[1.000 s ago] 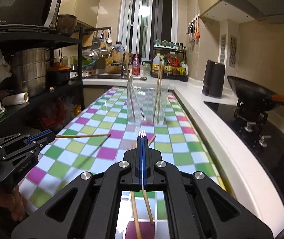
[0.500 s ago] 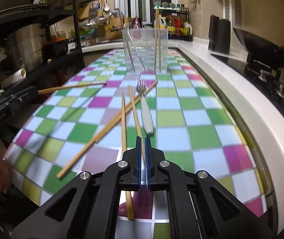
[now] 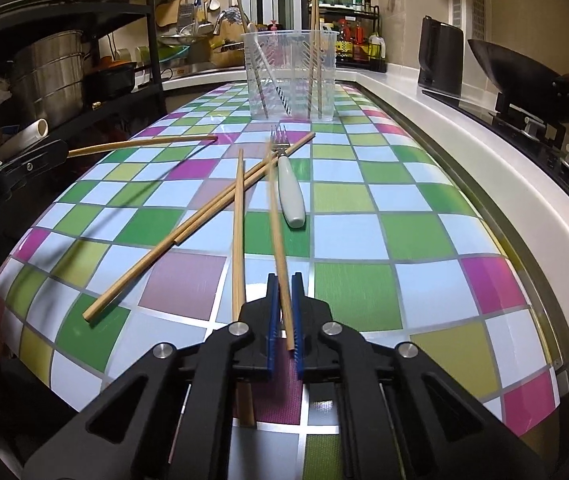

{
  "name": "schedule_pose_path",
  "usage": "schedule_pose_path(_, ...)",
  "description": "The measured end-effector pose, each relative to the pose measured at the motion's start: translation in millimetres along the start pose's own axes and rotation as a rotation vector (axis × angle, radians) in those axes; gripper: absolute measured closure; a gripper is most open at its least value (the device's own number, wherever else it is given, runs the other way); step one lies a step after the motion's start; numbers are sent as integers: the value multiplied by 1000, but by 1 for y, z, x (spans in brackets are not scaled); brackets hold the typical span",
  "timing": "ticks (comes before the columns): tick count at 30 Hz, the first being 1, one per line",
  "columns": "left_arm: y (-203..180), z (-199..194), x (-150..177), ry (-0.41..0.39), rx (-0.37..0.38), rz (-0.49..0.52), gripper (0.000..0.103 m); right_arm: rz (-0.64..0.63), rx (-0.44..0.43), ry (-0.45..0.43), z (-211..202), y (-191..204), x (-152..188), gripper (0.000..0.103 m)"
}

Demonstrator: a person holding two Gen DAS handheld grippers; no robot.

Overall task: Organize utensils
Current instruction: 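Lift both held chopsticks and carry them over the clear container, then lower both chopsticks into the container and open both tools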

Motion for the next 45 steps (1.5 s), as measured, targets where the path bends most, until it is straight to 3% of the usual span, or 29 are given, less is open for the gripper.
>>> schedule_pose_path(13, -2, -12, -36, -105, -15, 32, 98, -51, 17, -218, -63, 0, -79, 98)
schedule_pose_path(20, 4, -9, -79, -161, -20, 31, 98, -74, 38, -288, -81, -6, -118, 98)
schedule_pose_path(27, 8, 9, -126, -130, 38, 22, 98, -84, 43, -326, -88, -9, -159, 98)
schedule_pose_path(33, 6, 29, -154, -66, 89, 4, 98, -60, 43, -308, -78, -18, -192, 98)
schedule_pose_path(41, 10, 59, -193, 10, 121, -27, 98, -15, -4, -268, -60, -29, -242, 98)
schedule_pose_path(45, 6, 71, -224, 2, 135, -8, 98, -11, -33, -290, -58, -34, -279, 98)
Point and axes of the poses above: each gripper's, at about its wrist camera, not at the fingertips, and z roughly the way its jaws point, y to its left, x to its underside, the point moved 3 cm from there along z, roughly the way its jaws point, and after that the axes turned 2 degrees about -y, right-handed, at the moved point
